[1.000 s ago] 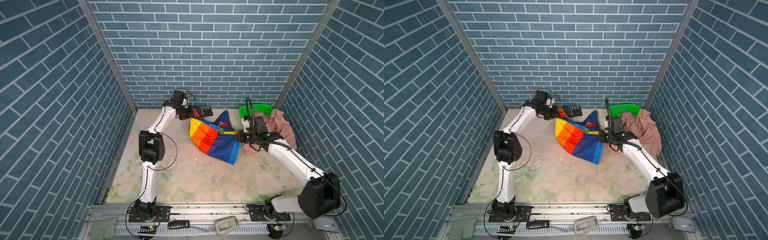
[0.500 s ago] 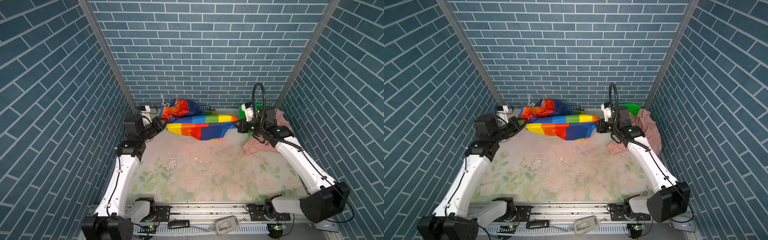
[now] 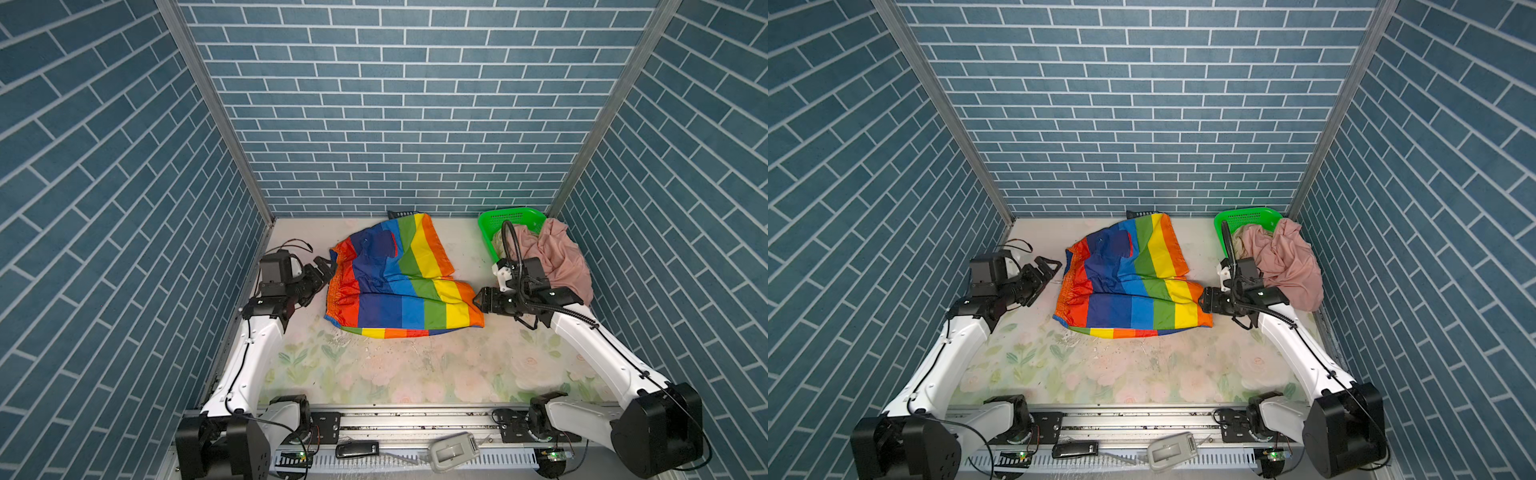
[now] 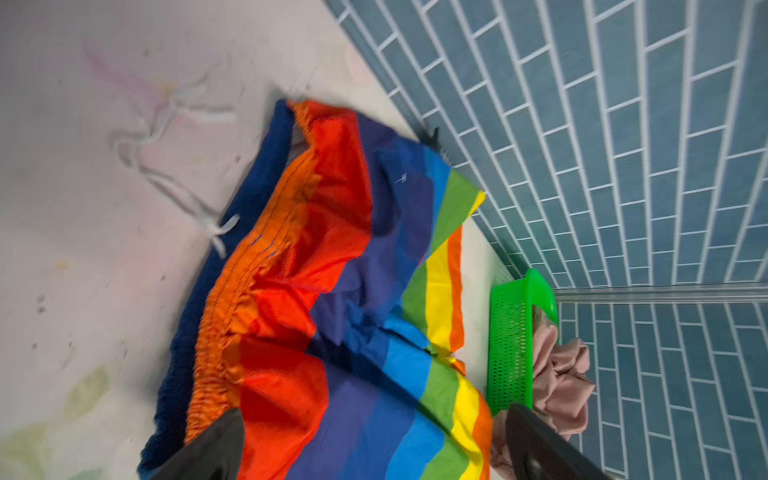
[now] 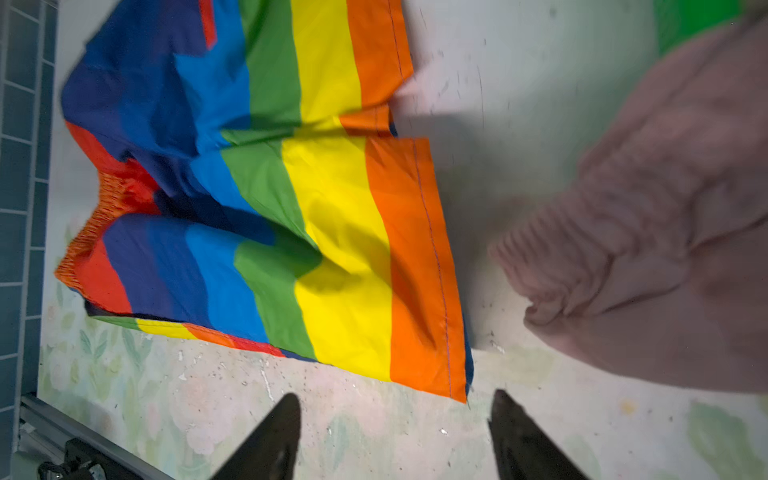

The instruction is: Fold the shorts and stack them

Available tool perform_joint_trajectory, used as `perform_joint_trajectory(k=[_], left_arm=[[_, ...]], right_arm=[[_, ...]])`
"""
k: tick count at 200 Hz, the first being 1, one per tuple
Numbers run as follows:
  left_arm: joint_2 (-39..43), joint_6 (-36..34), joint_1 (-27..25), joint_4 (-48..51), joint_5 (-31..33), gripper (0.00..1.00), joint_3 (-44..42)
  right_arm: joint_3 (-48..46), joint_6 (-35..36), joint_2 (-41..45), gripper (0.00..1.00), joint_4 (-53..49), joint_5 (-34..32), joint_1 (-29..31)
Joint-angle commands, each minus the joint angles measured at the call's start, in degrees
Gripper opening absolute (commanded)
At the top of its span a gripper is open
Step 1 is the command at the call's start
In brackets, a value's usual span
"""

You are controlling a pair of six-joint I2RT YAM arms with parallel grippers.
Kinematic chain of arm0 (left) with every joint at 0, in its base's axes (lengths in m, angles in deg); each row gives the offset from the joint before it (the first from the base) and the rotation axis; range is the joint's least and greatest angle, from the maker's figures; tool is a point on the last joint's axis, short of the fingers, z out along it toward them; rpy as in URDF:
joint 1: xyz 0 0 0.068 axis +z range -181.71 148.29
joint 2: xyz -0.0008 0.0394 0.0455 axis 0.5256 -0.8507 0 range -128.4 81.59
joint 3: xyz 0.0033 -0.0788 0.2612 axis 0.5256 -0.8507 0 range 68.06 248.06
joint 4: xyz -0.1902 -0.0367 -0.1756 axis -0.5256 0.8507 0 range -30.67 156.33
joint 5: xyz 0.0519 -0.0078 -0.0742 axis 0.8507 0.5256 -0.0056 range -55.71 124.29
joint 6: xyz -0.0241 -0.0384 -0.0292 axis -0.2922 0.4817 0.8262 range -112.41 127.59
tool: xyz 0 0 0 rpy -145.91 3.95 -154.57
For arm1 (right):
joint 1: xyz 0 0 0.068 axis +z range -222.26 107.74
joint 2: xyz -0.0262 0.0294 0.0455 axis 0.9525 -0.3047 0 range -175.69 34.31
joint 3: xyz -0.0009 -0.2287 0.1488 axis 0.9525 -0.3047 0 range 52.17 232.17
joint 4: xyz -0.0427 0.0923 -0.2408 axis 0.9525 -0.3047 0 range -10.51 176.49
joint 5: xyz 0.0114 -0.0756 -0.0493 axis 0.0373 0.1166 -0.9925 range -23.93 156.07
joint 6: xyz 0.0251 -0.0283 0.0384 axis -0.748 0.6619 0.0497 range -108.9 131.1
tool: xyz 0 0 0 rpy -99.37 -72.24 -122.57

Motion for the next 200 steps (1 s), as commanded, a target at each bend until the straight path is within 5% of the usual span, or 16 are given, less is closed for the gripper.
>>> perform_joint_trajectory(k=[1, 40, 67, 118, 145, 178, 200], left_arm=[[-4.76, -0.47, -0.42, 0.74, -0.83, 1.0, 2.82], [-17.32, -0.2, -2.66, -2.33, -2.87, 1.0, 4.83], [-25.13, -4.22, -5.26, 2.51, -1.08, 1.0, 10.68], [-27.06, -9.85, -4.85, 8.95, 2.99, 1.0, 8.18], [-28.42, -9.25, -4.85, 8.31, 3.56, 1.0, 5.19], [-26.55, -6.86, -5.86, 5.7, 1.05, 1.0, -0.15], [-22.69, -4.92, -7.6, 4.44, 0.37, 1.0, -4.82]], right_arm=[[6.56, 1.79, -6.25, 0.83, -2.74, -2.38, -0.13], [14.46, -2.21, -23.24, 0.91, 4.96, 5.97, 0.3], [21.49, -0.14, -34.58, 0.93, 1.32, 3.45, 0.72], [10.95, 1.02, -31.67, 0.9, 3.5, 1.44, 0.32], [5.48, 0.01, -29.38, 0.64, 5.15, 4.0, 0.38], [0.72, -1.33, -21.63, 0.05, 4.34, 4.23, 0.35], [0.6, -1.04, -15.84, 0.0, 0.67, 1.9, 0.26]])
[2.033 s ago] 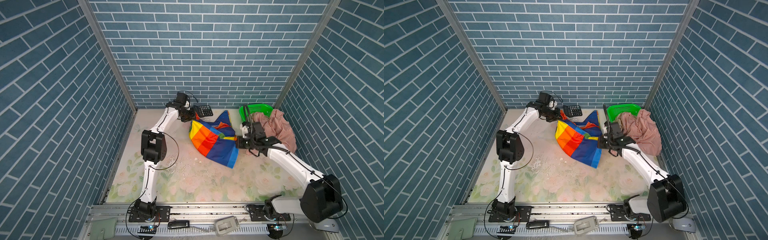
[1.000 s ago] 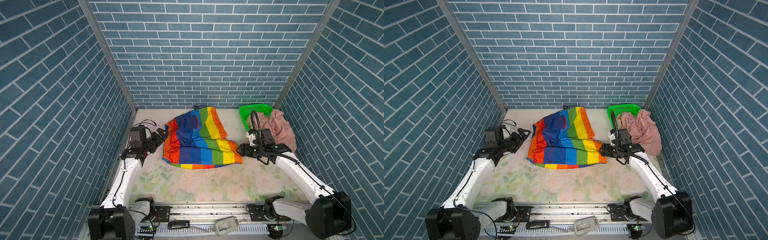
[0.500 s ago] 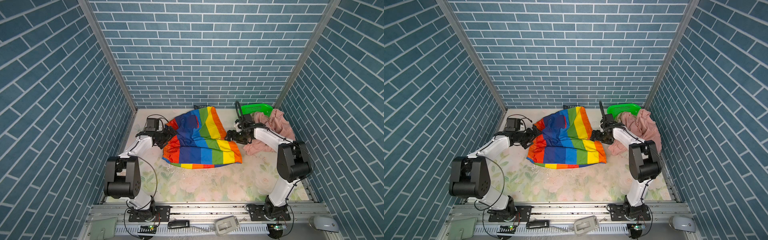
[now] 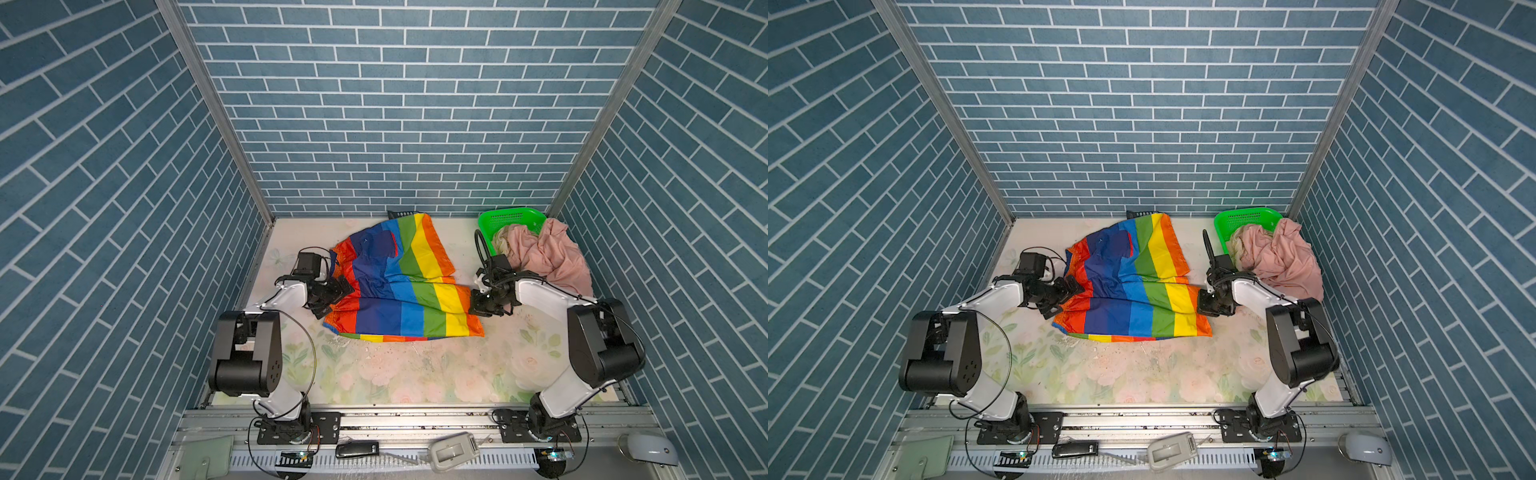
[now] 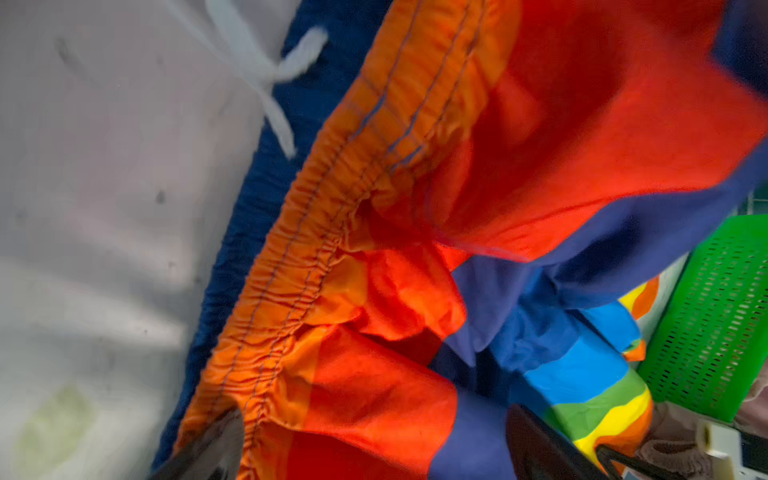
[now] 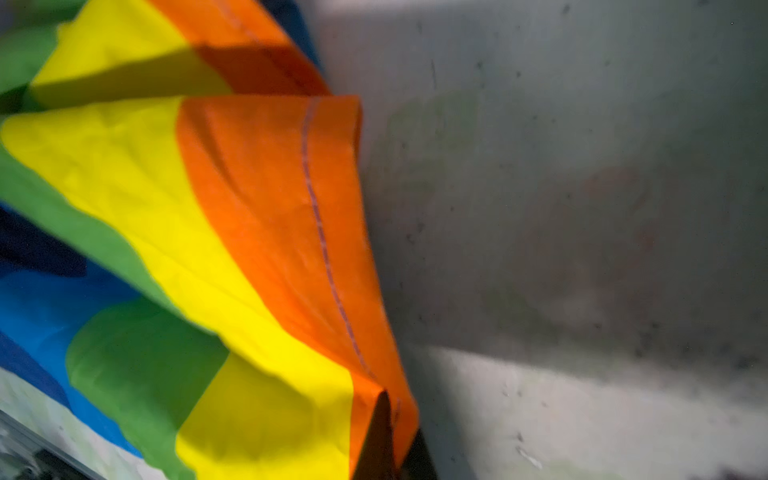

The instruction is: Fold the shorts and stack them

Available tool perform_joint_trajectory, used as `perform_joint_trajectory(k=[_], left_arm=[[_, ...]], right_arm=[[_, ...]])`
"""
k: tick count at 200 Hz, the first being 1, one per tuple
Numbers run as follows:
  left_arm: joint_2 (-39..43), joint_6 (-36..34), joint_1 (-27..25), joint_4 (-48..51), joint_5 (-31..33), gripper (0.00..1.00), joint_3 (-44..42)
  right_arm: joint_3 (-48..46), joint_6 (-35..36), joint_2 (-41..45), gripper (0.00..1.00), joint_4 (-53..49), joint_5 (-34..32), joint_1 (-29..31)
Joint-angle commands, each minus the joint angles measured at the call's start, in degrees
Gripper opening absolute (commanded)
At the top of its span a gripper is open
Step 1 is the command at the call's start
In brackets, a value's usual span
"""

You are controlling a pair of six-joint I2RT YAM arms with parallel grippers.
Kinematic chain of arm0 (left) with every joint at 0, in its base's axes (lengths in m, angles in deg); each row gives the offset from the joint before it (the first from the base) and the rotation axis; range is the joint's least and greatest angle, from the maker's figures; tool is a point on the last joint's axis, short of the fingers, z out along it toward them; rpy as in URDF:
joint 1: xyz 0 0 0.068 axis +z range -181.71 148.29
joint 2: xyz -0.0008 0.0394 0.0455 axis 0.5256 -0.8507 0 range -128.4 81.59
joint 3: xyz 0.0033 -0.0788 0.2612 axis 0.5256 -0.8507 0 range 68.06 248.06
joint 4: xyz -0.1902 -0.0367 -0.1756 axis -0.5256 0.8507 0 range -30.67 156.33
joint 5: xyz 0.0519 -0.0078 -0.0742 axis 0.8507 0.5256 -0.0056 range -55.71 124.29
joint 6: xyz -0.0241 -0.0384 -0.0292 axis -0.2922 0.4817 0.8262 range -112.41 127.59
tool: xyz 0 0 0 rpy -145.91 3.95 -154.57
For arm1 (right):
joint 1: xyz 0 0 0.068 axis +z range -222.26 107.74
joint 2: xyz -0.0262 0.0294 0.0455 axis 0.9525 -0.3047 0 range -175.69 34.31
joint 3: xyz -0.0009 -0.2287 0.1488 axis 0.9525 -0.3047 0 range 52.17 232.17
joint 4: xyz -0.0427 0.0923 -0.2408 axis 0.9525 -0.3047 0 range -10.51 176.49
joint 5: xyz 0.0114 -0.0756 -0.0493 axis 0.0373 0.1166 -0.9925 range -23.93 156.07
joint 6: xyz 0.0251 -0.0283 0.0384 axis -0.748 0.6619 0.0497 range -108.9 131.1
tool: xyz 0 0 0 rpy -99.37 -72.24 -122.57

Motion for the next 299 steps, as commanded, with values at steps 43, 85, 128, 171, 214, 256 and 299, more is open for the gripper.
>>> perform_joint_trajectory(k=[43, 85, 128, 171, 214, 256, 299], left_arm=[[9.59, 4.37, -3.97, -0.75, -2.73, 1.0, -7.01], [8.61, -3.28, 3.05, 10.13, 1.67, 1.0, 11.64], [-9.29, -5.24, 6.22, 12.17, 4.17, 1.0, 32.15], [-26.9, -9.31, 6.13, 12.97, 4.97, 0.94, 48.81], [-40.04, -12.11, 6.13, 17.83, 5.56, 0.85, 62.6], [-48.19, -13.06, 6.15, 19.48, 4.89, 0.71, 69.28], [-47.06, -13.13, 6.15, 15.1, 3.03, 0.61, 62.86]], right_arm=[[-0.66, 0.5, 8.52, 0.0, -6.82, -4.97, -0.79], [6.78, 3.4, 6.6, 0.08, -12.59, -11.95, -0.83], [20.4, 5.43, -1.81, 0.67, -12.95, -10.04, -0.79], [31.47, 5.49, -12.66, 0.73, -11.12, -3.97, -0.71], [34.58, 5.69, -16.93, 0.78, -10.03, -2.64, -0.7], [36.28, 5.3, -20.56, 0.86, -9.04, -1.43, -0.78], [40.4, 5.25, -24.35, 0.89, -9.88, -0.29, -0.97]])
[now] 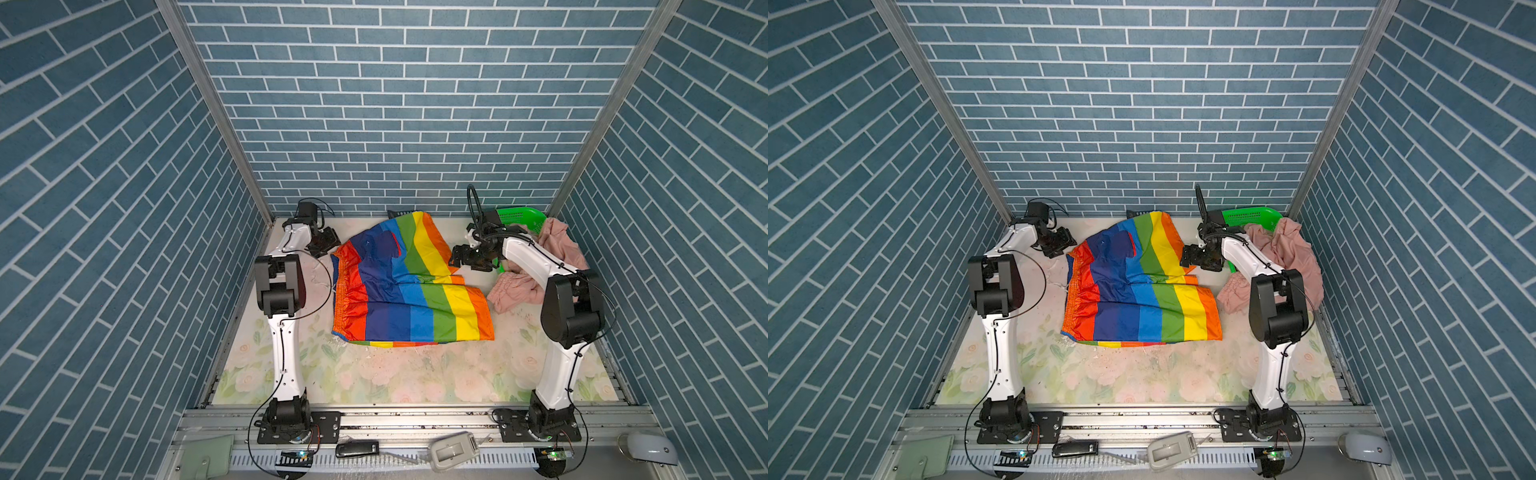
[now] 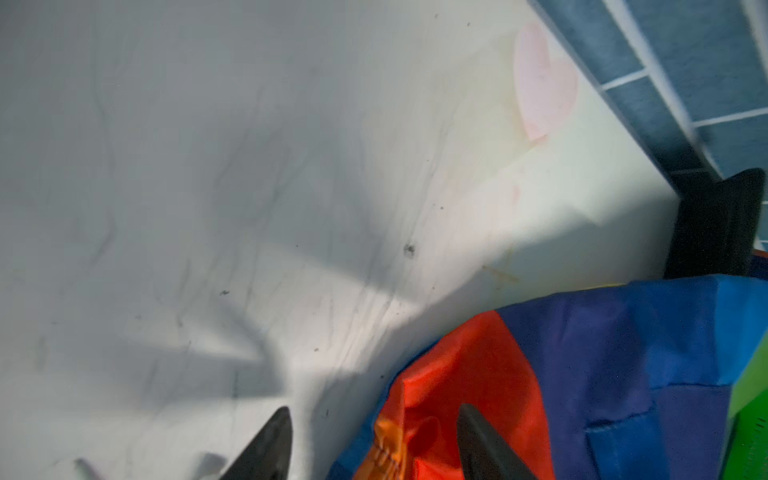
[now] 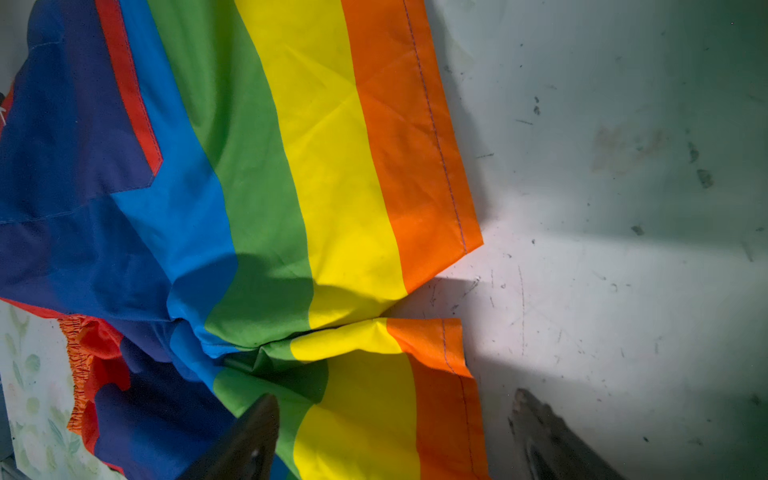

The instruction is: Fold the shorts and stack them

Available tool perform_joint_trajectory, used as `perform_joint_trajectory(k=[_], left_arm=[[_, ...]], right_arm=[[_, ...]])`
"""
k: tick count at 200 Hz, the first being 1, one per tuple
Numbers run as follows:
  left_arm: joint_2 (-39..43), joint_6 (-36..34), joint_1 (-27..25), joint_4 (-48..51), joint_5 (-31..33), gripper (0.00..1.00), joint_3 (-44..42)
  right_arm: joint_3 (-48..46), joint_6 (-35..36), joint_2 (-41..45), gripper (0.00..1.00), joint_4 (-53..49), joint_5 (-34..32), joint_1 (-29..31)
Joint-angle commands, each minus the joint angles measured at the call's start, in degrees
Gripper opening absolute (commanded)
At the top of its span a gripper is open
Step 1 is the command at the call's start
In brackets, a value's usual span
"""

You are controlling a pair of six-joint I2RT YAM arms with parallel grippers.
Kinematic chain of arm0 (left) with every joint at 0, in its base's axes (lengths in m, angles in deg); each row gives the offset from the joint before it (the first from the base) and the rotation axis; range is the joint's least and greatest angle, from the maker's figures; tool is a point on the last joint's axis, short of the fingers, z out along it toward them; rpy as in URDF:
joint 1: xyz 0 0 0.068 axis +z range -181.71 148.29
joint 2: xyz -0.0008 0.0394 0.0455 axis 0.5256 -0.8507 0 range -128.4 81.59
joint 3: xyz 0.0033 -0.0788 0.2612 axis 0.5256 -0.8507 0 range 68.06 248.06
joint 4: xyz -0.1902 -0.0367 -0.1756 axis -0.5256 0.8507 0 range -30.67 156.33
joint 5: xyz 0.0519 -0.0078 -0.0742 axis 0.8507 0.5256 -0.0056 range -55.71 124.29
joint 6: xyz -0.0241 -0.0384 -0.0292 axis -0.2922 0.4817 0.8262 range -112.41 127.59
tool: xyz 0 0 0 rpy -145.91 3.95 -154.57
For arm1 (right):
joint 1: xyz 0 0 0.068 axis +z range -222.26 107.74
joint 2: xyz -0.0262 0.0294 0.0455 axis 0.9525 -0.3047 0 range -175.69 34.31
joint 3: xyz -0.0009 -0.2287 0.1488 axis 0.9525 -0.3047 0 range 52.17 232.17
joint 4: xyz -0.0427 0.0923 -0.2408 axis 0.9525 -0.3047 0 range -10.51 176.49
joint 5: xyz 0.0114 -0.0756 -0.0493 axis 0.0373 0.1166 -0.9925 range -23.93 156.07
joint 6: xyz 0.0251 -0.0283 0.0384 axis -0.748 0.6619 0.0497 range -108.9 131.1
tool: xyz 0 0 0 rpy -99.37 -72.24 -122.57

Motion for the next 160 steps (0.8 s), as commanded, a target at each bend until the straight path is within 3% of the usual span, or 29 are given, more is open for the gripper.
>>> perform_joint_trajectory(k=[1, 21, 49, 67, 80, 111, 138, 154, 160], left_arm=[[0.89, -0.8, 0.05, -1.18, -1.33, 0.61, -3.48], [1.75, -0.92, 0.04, -3.18, -2.47, 0.55, -6.04], [1.74, -1.11, -0.04, -4.98, -4.46, 0.37, -8.14], [1.85, -1.34, -0.13, -6.28, -5.86, 0.2, -9.65], [2.2, -1.49, -0.13, -6.64, -6.69, 0.0, -10.35], [5.31, -1.8, -0.04, -6.56, -7.76, 0.0, -10.84], [8.49, -1.79, 0.14, -6.04, -7.6, 0.0, -10.85], [9.7, -1.45, 0.22, -6.07, -7.76, 0.0, -10.89], [10.17, -1.06, 0.14, -6.18, -7.83, 0.0, -11.03]], right_arm=[[2.91, 0.57, -2.19, 0.89, -0.79, 1.43, -0.27], [4.29, 0.04, -3.78, 0.9, -0.47, 2.09, -0.47], [6.14, -1.3, -6.6, 0.95, 0.17, 3.03, -1.04], [8.72, -2.35, -8.97, 0.98, 0.52, 3.63, -1.66], [11.12, -2.68, -11.18, 0.98, 0.52, 3.48, -2.02], [19.01, -1.89, -18.76, 0.98, -3.97, 0.57, -2.12], [16.58, -2.32, -19.52, 0.98, -2.52, 0.21, -2.01], [13.89, -2.99, -19.13, 0.87, -0.94, 0.19, -2.0], [12.83, -3.36, -18.91, 0.79, 0.24, 0.71, -2.03]])
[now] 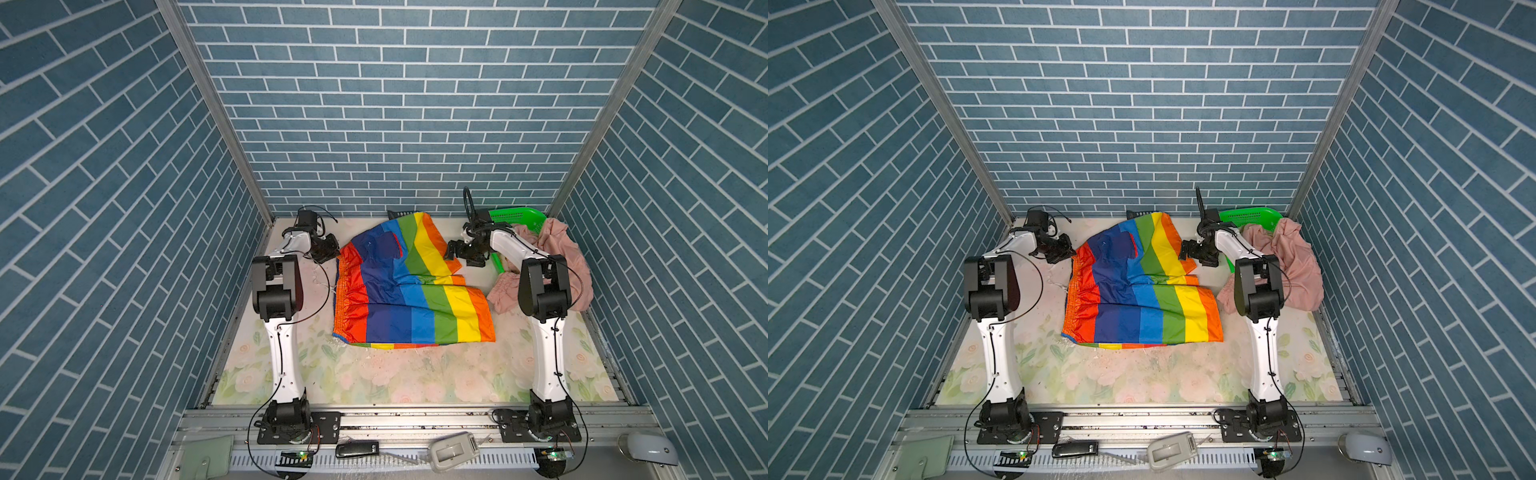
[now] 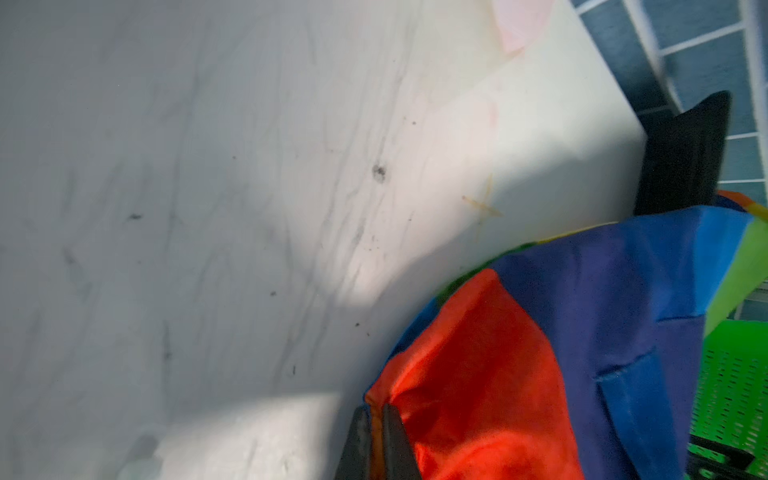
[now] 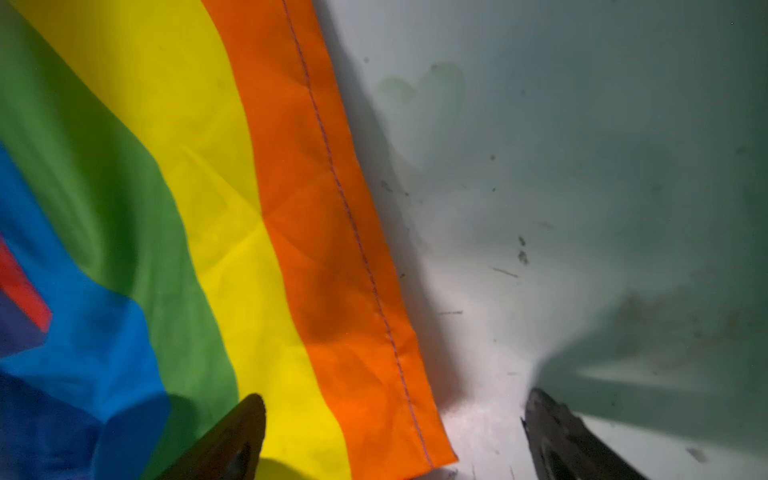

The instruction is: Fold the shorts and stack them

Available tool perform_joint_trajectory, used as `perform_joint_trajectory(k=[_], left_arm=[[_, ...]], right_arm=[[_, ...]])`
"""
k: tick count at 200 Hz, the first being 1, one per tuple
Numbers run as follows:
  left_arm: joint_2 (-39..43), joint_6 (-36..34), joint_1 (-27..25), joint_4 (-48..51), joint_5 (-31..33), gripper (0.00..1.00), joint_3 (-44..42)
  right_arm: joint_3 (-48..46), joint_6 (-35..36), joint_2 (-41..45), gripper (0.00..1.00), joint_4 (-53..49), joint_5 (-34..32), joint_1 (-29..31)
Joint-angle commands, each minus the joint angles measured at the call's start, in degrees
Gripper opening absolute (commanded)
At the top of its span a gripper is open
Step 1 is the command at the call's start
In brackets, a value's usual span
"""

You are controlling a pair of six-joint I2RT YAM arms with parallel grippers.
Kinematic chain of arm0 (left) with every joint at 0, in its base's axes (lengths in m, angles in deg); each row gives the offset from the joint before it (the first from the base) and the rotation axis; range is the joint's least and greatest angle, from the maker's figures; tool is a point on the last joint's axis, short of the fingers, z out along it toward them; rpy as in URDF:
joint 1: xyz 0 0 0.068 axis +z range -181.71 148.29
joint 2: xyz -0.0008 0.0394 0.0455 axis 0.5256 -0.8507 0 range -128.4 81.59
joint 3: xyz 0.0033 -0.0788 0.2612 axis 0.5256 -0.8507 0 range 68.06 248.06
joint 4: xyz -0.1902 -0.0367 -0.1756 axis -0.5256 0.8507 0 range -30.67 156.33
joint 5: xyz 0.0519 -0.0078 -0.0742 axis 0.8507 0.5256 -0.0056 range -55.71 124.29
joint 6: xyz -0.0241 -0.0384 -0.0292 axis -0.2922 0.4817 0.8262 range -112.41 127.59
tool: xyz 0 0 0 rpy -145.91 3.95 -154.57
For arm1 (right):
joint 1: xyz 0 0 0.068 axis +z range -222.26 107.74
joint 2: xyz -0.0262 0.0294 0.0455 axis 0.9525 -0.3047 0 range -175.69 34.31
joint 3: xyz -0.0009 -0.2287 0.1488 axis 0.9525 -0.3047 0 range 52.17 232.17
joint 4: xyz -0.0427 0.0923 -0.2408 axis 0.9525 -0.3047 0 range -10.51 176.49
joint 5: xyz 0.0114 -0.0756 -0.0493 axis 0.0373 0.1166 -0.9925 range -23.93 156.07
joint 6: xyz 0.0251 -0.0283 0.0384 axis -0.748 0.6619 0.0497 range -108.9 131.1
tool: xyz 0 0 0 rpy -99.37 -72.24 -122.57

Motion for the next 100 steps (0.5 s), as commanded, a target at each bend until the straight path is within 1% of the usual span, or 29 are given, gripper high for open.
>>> perform_joint_trajectory(k=[1, 3, 11, 14, 15, 16, 17, 19, 20, 21, 22, 27, 40, 52, 71, 89, 100], left_arm=[[4.47, 0.07, 0.05, 1.11, -0.89, 0.0, -0.43], [4.62, 0.19, 0.08, 0.99, -0.91, 0.0, -0.5], [5.29, 0.72, 0.09, 0.38, -1.24, 0.0, -0.96], [5.55, 0.98, 0.07, 0.19, -1.32, 0.0, -1.02], [5.59, 1.06, 0.04, 0.16, -1.31, 0.0, -1.04], [5.7, 1.19, 0.07, 0.1, -1.3, 0.0, -1.04], [5.76, 1.21, 0.08, 0.07, -1.34, 0.0, -1.05], [5.91, 1.26, 0.05, -0.02, -1.37, 0.0, -1.07], [5.99, 1.38, 0.07, -0.03, -1.47, 0.0, -1.06], [6.08, 1.39, 0.08, -0.08, -1.47, 0.0, -1.06], [6.17, 1.44, 0.09, -0.11, -1.47, 0.0, -1.1], [6.48, 1.74, 0.08, -0.13, -1.63, 0.0, -0.86], [7.32, 2.24, 0.08, 0.16, -1.98, 0.0, 0.12], [8.12, 2.58, 0.02, 0.84, -2.14, 0.0, 1.9], [9.76, 3.17, 0.09, 2.03, -2.08, 0.0, 4.55], [12.12, 3.68, 0.42, 2.59, -1.37, 0.0, 5.16], [14.11, 3.73, 0.85, 2.68, -0.48, 0.0, 3.76]], right_arm=[[-3.3, -1.84, 0.33, 0.78, 0.45, -0.19, 0.11], [-3.6, -1.95, 0.4, 0.76, 0.89, 0.03, 0.1], [-4.86, -2.49, 0.78, 0.61, 2.5, 0.95, 0.11], [-5.18, -2.72, 1.0, 0.53, 2.96, 1.18, 0.13], [-5.18, -2.72, 1.0, 0.53, 2.96, 1.18, 0.13], [-5.36, -2.8, 1.05, 0.47, 3.25, 1.39, 0.09], [-5.41, -2.83, 1.1, 0.44, 3.37, 1.48, 0.08], [-5.49, -2.9, 1.14, 0.39, 3.51, 1.62, 0.07], [-5.49, -2.9, 1.14, 0.39, 3.51, 1.62, 0.07], [-5.52, -2.92, 1.23, 0.36, 3.59, 1.68, 0.12], [-5.54, -2.9, 1.24, 0.31, 3.63, 1.84, 0.08], [-5.43, -2.95, 1.61, 0.2, 3.59, 1.97, 0.07], [-5.11, -2.48, 3.47, 0.0, 2.72, 1.53, -0.12], [-5.82, -1.87, 6.71, 0.0, 1.92, 0.19, -0.49], [-11.61, -1.14, 17.1, 0.0, 2.12, -2.14, -1.6], [-23.24, -0.5, 27.75, 0.0, 3.4, -6.24, -2.04], [-32.07, -1.76, 32.83, 0.0, 4.84, -6.5, -1.93]])
